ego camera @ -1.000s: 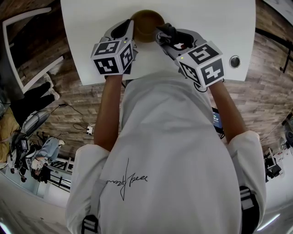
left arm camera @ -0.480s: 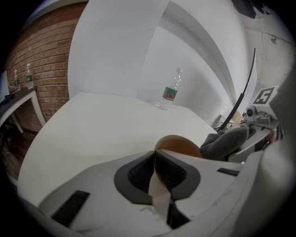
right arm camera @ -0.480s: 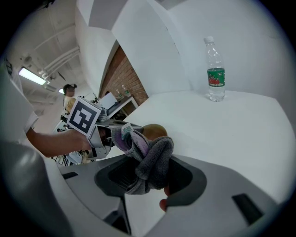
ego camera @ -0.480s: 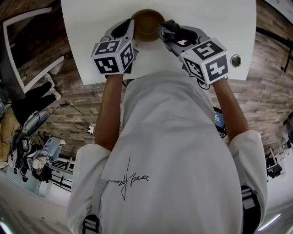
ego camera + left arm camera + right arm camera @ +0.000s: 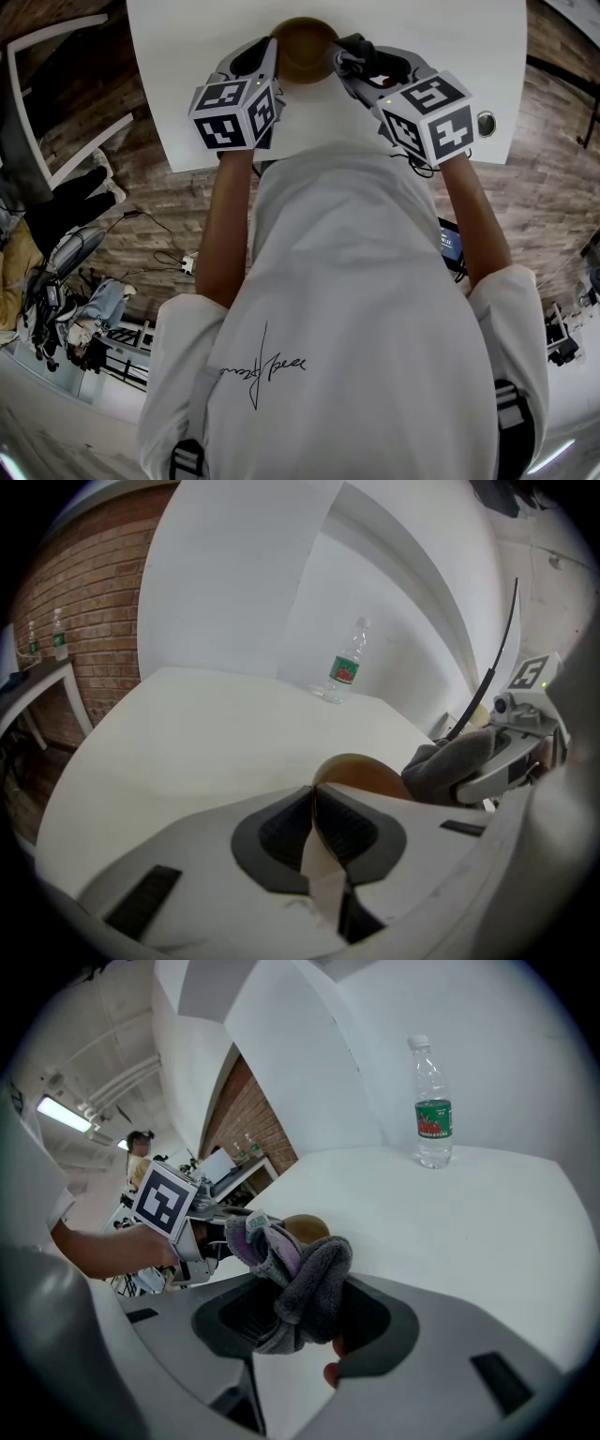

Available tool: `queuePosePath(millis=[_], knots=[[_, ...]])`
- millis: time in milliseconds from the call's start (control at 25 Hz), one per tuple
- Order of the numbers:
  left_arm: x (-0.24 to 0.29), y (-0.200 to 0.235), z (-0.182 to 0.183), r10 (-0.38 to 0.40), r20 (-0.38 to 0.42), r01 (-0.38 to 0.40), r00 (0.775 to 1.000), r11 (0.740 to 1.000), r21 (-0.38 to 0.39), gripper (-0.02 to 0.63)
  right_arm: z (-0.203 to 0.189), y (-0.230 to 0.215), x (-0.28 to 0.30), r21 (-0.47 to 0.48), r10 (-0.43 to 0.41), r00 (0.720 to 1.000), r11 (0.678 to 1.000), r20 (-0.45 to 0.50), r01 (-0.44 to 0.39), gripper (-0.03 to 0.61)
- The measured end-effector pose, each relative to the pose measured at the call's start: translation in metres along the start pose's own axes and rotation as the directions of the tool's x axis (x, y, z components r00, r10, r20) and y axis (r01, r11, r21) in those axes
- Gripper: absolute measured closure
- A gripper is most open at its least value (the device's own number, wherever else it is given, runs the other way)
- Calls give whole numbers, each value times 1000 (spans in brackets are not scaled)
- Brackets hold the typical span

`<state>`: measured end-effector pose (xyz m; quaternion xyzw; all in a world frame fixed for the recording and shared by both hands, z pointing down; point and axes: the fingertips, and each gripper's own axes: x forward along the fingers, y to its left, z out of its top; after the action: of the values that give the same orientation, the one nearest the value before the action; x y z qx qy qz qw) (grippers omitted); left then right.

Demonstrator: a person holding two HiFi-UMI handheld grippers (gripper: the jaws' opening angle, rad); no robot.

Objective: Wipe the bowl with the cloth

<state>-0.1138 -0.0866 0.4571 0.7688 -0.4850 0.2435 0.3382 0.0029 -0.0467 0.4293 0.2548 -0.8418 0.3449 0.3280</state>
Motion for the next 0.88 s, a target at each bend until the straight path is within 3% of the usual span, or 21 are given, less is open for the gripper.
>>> queuePosePath(millis=[520, 880], knots=[[0, 0, -1, 1, -3, -1, 1000, 1000, 1, 597, -1, -27, -5, -14, -91, 996, 996, -10, 91, 399], [0, -4, -3, 0, -5, 0, 1000, 1000, 5, 597, 11, -32, -5, -9, -84, 996, 996, 18, 84, 399]])
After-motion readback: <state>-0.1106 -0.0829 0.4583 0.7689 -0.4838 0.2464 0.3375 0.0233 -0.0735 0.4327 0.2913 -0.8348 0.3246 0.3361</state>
